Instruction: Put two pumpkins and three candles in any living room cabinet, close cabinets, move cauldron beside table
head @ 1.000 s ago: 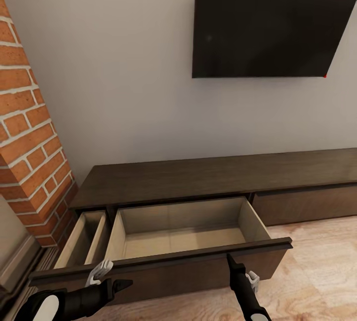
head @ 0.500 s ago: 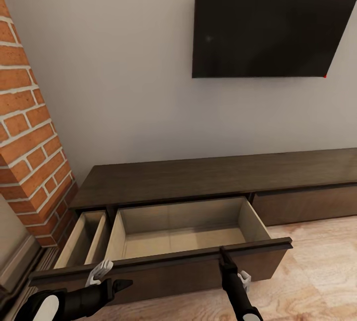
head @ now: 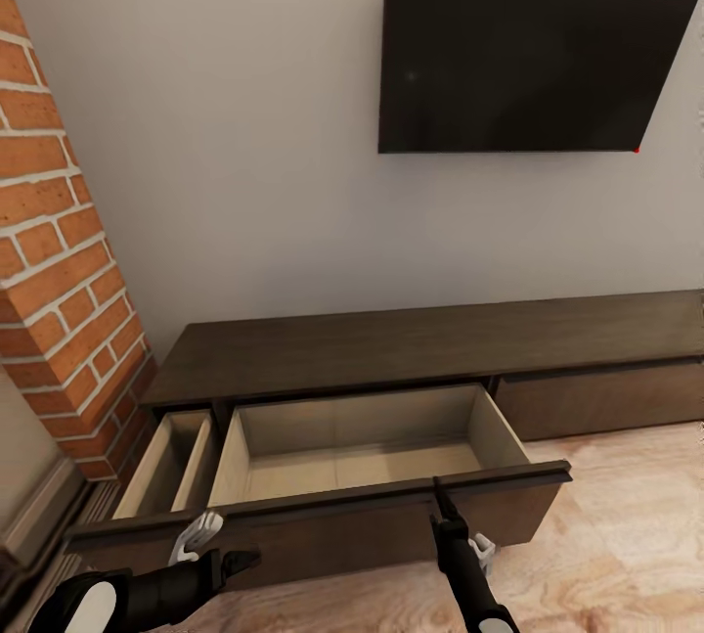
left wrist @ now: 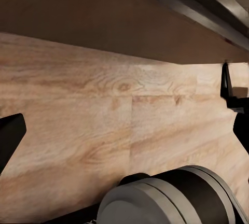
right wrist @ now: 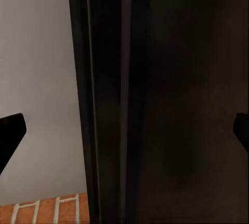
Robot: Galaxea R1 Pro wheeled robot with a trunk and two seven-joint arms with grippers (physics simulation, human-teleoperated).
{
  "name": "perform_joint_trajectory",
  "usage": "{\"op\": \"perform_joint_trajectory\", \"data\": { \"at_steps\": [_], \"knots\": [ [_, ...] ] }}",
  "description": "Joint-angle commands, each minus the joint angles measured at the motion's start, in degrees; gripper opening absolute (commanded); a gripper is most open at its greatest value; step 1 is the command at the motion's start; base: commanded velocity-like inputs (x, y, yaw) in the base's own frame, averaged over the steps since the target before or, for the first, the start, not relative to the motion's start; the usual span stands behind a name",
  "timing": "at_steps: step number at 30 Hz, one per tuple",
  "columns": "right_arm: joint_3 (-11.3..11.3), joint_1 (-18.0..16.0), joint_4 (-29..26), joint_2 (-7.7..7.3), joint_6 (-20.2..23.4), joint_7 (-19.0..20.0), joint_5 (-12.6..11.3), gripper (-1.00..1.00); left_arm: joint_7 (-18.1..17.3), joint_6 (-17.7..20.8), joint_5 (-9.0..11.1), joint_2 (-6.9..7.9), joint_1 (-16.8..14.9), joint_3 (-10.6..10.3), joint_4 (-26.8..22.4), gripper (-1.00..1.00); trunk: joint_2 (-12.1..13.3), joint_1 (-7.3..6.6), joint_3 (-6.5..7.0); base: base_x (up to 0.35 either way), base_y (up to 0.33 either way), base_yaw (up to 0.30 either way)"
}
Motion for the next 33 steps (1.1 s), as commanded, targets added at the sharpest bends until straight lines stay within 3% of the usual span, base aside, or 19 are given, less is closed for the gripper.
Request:
{"op": "perform_joint_trajectory", "data": {
  "at_steps": [1,13,21,24,25,29,33],
  "knots": [
    [0.0,0.0,0.0,0.00,0.0,0.0,0.0,1.00,0.0,0.0,0.0,0.00,0.0,0.0,0.0,1.00,0.0,0.00,0.00,-0.243,0.000,0.000],
    [0.0,0.0,0.0,0.00,1.0,-0.8,0.1,1.00,0.0,0.0,-0.1,0.01,0.0,0.0,0.0,1.00,0.0,0.00,0.00,-0.268,-0.099,0.000],
    [0.1,-1.1,-0.1,0.00,10.3,-11.0,0.3,1.00,0.4,0.0,-0.1,0.15,0.0,0.2,0.0,1.00,0.0,0.00,0.00,-0.059,-0.042,0.000],
    [0.1,-1.2,-0.1,-0.11,13.2,-13.2,0.3,1.00,0.4,0.0,0.1,0.31,0.0,0.2,0.0,1.00,0.4,-0.22,0.18,-0.004,-0.003,0.000],
    [0.1,-1.3,-0.1,-0.30,14.6,-13.8,0.3,1.00,0.4,0.0,0.2,0.25,0.0,0.0,0.0,1.00,0.8,-0.44,0.36,-0.001,-0.001,0.000],
    [0.1,-0.6,-0.3,-1.28,20.3,-14.7,0.6,1.00,0.4,0.0,0.1,0.27,0.0,-4.2,0.0,1.00,2.4,-1.32,1.08,0.000,0.000,0.000],
    [0.2,-0.5,0.0,-5.61,22.8,-14.7,0.8,1.00,0.8,0.0,-0.1,0.42,0.0,-6.9,0.3,1.00,4.0,-2.20,1.79,0.000,0.000,0.000]
  ]
}}
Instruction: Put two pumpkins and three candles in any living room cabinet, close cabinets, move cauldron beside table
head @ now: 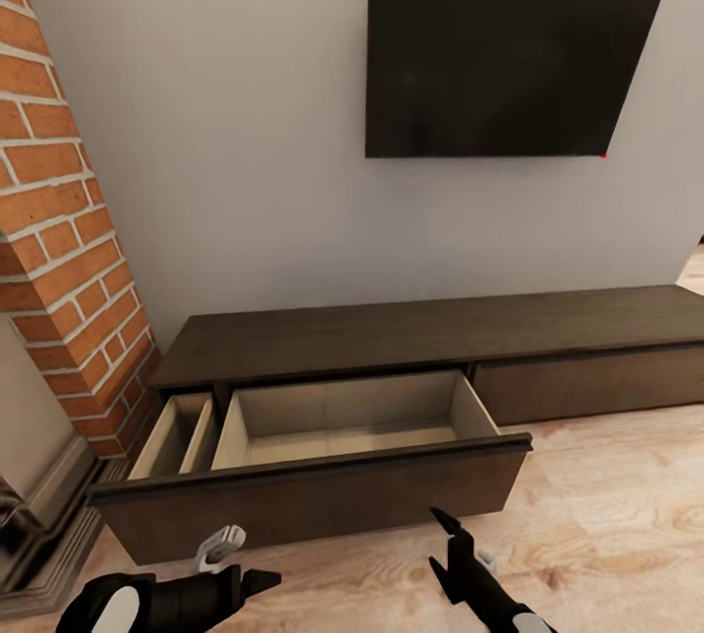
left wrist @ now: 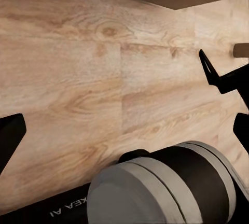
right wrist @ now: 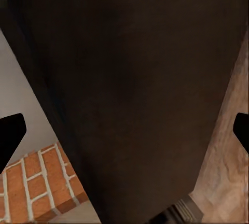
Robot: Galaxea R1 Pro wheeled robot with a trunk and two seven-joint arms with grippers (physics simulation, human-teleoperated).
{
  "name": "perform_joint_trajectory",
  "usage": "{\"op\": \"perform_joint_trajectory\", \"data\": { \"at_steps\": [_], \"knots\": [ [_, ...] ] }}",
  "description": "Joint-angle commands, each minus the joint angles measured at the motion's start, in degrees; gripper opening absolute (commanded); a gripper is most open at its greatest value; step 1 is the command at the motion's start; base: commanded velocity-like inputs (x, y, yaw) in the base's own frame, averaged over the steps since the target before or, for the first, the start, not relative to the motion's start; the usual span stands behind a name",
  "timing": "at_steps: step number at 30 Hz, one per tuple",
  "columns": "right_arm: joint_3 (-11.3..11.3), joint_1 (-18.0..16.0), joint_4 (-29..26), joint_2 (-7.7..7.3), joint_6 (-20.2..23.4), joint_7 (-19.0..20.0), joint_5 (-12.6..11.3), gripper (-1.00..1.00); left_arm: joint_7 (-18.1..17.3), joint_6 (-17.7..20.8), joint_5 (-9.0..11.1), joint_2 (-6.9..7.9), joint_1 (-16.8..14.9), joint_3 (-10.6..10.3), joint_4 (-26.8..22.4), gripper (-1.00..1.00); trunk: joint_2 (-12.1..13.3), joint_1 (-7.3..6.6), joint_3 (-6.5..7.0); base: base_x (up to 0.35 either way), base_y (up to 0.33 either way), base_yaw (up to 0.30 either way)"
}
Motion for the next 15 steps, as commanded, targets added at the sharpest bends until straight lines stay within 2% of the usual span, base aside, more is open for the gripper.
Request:
{"op": "perform_joint_trajectory", "data": {
  "at_steps": [1,4,5,9,12,15],
  "knots": [
    [0.0,0.1,0.0,-1.35,0.9,0.0,0.1,1.00,0.6,0.0,0.0,0.05,0.0,-0.2,0.1,1.00,0.4,-0.23,0.18,0.000,0.000,0.000],
    [0.0,0.1,0.2,-3.08,2.2,-0.1,0.1,1.00,2.0,0.0,0.0,0.09,0.0,-0.1,0.6,1.00,1.6,-0.88,0.72,0.000,0.000,0.000],
    [0.0,0.2,0.5,-4.17,2.6,0.0,0.1,1.00,3.4,0.0,0.0,0.08,0.0,0.0,0.8,1.00,2.0,-1.10,0.90,0.000,0.000,0.000],
    [-0.1,0.9,3.7,-6.51,2.4,0.1,0.1,1.00,8.4,0.0,0.0,-0.24,0.0,0.0,0.9,1.00,3.6,-1.98,1.62,0.000,0.000,0.000],
    [-0.1,1.6,5.1,-7.47,2.2,0.1,0.2,1.00,11.0,0.0,0.1,-0.37,0.0,-0.2,0.9,1.00,4.8,-2.64,2.16,0.000,0.000,0.000],
    [-0.1,2.2,5.5,-7.82,2.1,0.1,0.2,1.00,11.8,0.0,0.0,-0.41,0.0,-0.2,0.9,1.00,6.0,-3.30,2.70,-0.012,0.000,0.000]
  ]
}}
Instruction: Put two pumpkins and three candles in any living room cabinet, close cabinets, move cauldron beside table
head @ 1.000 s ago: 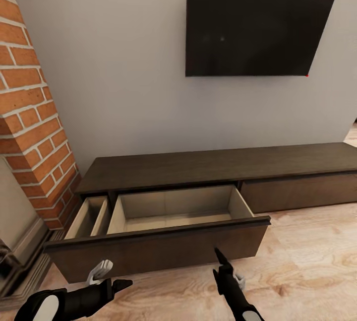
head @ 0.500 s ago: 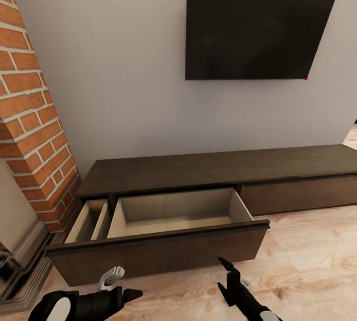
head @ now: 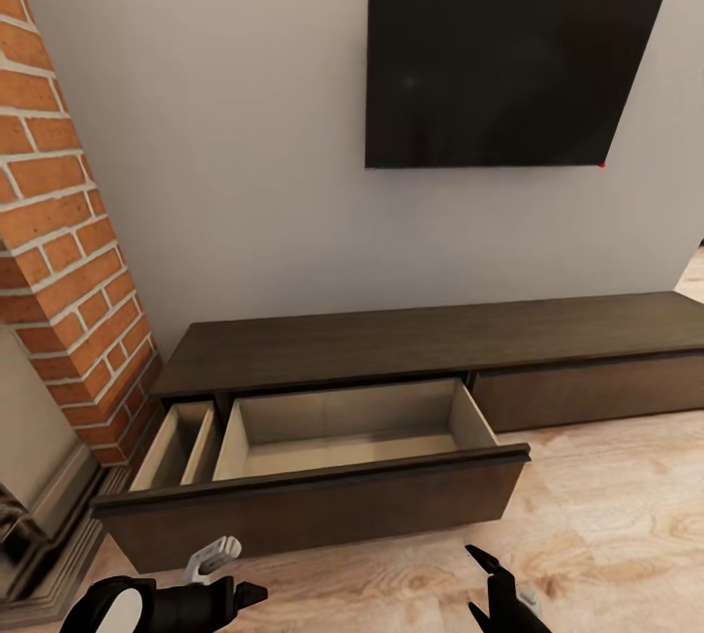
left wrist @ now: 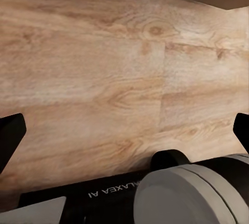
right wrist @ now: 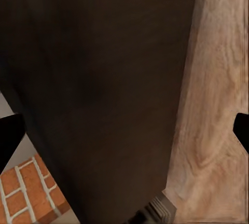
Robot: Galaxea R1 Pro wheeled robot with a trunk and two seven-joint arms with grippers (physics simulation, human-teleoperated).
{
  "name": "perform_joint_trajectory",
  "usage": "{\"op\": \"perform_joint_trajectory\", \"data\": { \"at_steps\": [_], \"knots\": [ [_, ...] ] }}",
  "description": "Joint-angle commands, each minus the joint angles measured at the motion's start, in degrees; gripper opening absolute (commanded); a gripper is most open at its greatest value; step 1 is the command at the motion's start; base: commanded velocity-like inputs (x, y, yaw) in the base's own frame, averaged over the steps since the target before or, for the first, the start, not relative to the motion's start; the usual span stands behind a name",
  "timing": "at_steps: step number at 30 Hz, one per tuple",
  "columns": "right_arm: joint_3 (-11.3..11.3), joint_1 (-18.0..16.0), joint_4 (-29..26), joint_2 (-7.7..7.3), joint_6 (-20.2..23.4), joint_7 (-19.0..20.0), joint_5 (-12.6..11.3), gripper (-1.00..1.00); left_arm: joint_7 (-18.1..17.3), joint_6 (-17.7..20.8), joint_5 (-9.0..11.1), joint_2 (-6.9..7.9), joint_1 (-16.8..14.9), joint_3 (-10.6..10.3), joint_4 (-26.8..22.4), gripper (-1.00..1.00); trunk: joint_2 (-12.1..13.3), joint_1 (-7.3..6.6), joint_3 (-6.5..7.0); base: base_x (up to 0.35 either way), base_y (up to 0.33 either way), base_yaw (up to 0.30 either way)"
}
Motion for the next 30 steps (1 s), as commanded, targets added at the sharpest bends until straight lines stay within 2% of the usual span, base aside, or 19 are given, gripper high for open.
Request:
{"op": "perform_joint_trajectory", "data": {
  "at_steps": [1,4,5,12,13,14,18,30],
  "knots": [
    [0.0,0.5,0.0,-0.08,0.0,0.0,0.0,1.00,0.1,0.0,0.0,-0.02,0.0,0.0,0.0,1.00,0.4,-0.23,0.19,-0.068,0.000,0.000],
    [0.0,1.1,0.1,-0.23,0.2,-0.1,0.1,1.00,0.4,0.0,-0.1,-0.17,0.0,-0.1,0.0,1.00,1.6,-0.89,0.72,-0.146,0.000,0.000],
    [0.1,1.4,0.1,-0.29,0.3,-0.1,0.1,1.00,1.4,0.0,-0.1,-0.75,0.0,-0.1,0.0,1.00,2.0,-1.11,0.90,-0.256,0.000,0.000],
    [0.2,1.7,0.1,-0.98,0.4,0.1,0.2,1.00,4.5,-0.1,-0.1,-2.42,0.0,-0.3,0.0,1.00,4.8,-2.64,2.16,-0.085,0.000,0.000],
    [0.2,1.7,0.1,-1.02,0.5,0.0,0.2,1.00,4.7,-0.1,-0.1,-2.54,0.0,-0.5,0.0,1.00,5.2,-2.86,2.34,-0.010,0.000,0.000],
    [0.2,1.8,0.1,-1.07,0.7,-0.3,0.2,1.00,4.9,-0.1,-0.1,-2.69,0.0,-1.9,0.0,1.00,5.6,-3.08,2.52,-0.003,0.000,0.000],
    [0.1,1.8,0.1,-1.10,0.5,-0.4,0.0,1.00,5.2,-0.1,-0.1,-2.73,0.0,-2.7,0.0,1.00,7.2,-3.96,3.24,-0.001,0.000,0.000],
    [-0.2,1.8,0.2,-1.09,-0.1,-0.4,-0.5,1.00,6.3,-0.2,0.0,-2.66,0.0,-2.9,0.0,1.00,12.0,-6.60,5.39,0.000,0.000,0.000]
  ]
}}
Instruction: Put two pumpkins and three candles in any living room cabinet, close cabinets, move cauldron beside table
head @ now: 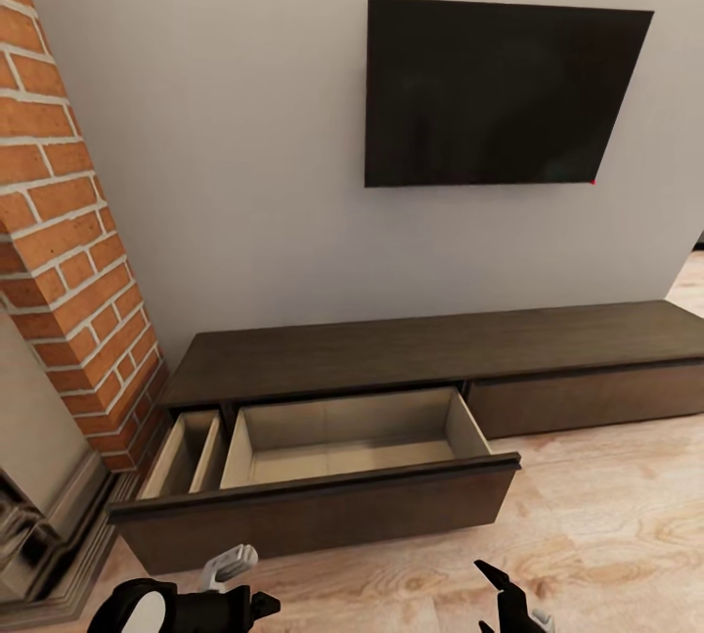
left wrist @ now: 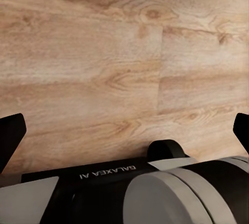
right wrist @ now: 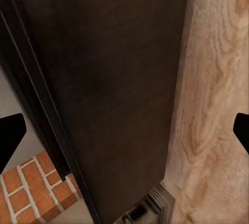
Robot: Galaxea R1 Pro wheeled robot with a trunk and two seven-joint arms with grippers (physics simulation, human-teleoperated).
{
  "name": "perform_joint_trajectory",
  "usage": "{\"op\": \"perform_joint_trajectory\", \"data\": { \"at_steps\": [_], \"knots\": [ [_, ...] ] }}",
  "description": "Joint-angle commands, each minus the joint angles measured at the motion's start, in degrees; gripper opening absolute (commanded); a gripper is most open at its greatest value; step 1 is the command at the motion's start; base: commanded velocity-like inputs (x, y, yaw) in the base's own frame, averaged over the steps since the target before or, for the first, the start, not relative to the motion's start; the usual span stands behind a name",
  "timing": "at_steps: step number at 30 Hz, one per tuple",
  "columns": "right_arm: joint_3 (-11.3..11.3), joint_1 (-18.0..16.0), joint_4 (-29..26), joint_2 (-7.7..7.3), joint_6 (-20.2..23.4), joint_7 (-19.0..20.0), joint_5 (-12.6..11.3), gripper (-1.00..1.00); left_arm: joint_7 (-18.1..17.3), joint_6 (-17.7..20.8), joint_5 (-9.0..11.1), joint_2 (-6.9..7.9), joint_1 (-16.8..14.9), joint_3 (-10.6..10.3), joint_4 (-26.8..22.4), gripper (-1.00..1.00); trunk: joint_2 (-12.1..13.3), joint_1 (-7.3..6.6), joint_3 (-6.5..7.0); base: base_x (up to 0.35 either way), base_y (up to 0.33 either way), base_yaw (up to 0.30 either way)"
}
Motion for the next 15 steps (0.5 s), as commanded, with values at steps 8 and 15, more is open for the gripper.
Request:
{"op": "perform_joint_trajectory", "data": {
  "at_steps": [8,15],
  "knots": [
    [-1.7,0.0,4.0,0.38,-0.7,0.0,-0.2,1.00,0.0,0.0,0.0,0.01,0.0,0.0,0.0,1.00,3.2,-1.76,1.44,0.000,0.000,0.000],
    [-4.3,0.0,8.8,0.38,-6.6,-0.1,-0.3,1.00,0.0,0.0,0.0,0.01,0.0,0.0,0.0,1.00,6.0,-3.30,2.70,0.000,0.000,0.000]
  ]
}}
